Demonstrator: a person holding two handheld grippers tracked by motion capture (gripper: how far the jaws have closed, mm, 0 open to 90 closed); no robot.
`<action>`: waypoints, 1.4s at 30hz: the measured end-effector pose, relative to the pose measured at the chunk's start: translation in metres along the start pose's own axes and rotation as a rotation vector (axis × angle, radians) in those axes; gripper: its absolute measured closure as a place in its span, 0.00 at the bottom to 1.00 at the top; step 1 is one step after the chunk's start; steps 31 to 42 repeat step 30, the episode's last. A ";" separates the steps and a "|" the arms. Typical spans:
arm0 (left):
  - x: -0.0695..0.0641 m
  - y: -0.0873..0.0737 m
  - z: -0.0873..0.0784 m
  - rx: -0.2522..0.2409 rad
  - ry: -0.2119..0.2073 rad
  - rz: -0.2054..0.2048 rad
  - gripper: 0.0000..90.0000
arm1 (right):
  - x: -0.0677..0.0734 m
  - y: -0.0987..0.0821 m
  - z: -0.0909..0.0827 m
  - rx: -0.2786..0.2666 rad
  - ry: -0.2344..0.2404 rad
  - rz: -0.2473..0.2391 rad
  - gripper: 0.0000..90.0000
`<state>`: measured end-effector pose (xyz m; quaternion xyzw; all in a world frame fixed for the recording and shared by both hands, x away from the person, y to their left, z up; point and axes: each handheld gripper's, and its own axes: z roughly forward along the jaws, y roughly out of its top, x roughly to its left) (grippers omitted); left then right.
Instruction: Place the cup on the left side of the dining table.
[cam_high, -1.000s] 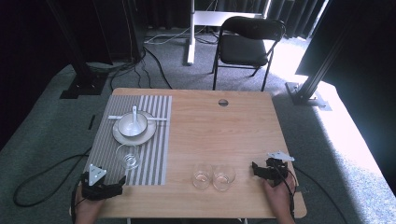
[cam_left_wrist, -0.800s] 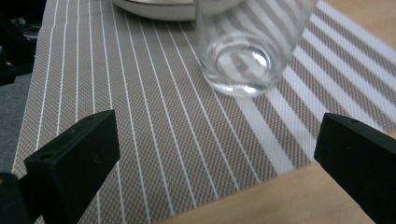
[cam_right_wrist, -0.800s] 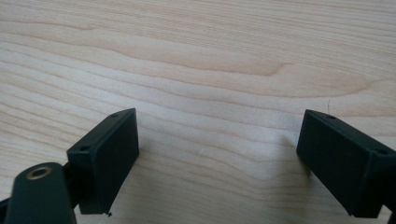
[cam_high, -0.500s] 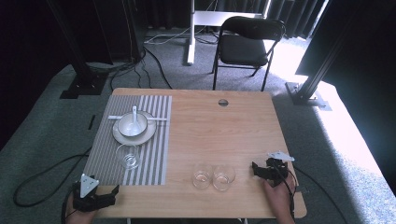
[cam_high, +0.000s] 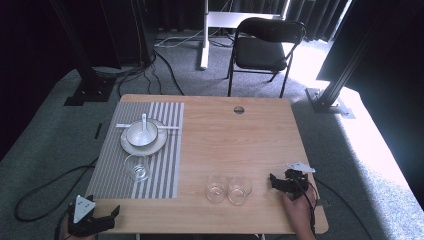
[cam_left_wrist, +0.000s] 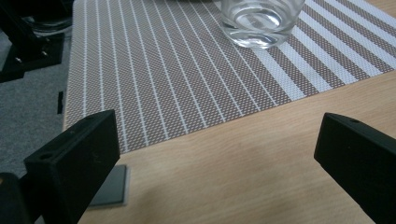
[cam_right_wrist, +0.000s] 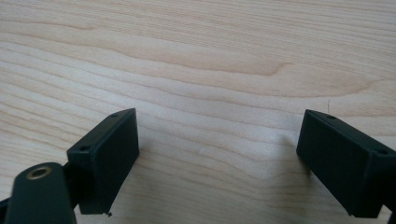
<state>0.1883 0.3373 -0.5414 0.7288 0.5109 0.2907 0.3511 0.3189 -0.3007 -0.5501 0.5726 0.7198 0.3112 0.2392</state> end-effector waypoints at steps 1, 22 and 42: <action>0.002 -0.004 -0.003 -0.006 -0.012 -0.010 0.01 | 0.000 0.000 0.000 0.000 0.000 0.000 0.14; 0.009 -0.021 -0.013 0.001 0.034 -0.007 0.01 | 0.000 0.000 0.000 0.000 0.000 0.000 0.14; 0.011 -0.022 -0.014 -0.015 0.061 -0.025 0.01 | 0.000 0.000 0.000 0.000 0.000 0.000 0.14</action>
